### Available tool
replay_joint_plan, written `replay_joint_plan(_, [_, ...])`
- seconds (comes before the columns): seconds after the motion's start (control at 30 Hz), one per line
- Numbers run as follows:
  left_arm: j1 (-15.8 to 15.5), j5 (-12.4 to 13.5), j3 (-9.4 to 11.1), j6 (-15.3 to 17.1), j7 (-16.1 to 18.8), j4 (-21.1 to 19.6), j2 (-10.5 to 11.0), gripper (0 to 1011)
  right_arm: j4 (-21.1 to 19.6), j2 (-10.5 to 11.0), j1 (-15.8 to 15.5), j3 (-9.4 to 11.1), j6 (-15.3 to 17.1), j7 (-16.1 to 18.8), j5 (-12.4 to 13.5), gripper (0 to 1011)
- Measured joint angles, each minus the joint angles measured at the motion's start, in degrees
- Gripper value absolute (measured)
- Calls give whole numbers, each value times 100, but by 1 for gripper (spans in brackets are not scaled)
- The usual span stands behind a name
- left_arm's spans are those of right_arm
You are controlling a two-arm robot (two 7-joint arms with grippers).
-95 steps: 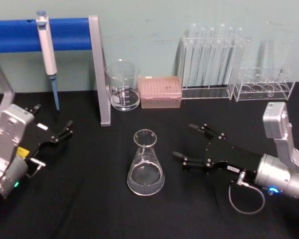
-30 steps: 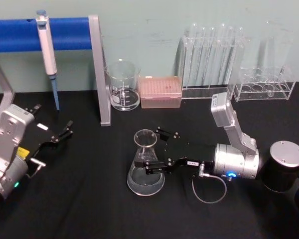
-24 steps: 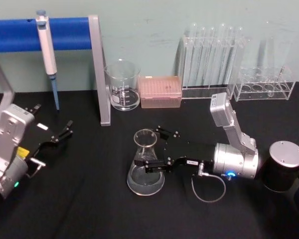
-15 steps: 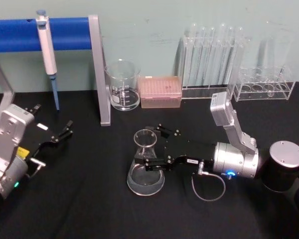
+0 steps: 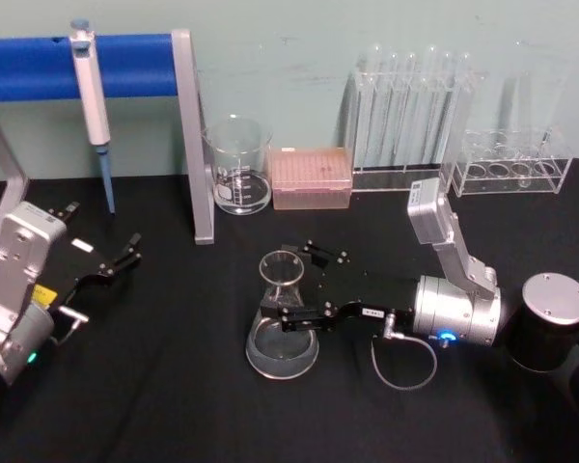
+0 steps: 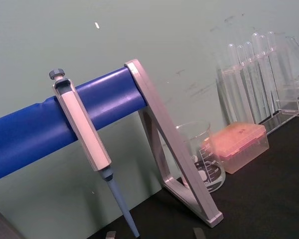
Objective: Grasp the erlenmeyer flask with one hand, shake it three times, then place it back.
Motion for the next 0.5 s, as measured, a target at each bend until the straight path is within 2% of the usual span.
replay_joint_plan(0.5, [0, 0, 0, 0, 0, 0, 0, 1001, 0, 0, 0, 0, 3, 8, 6, 1000])
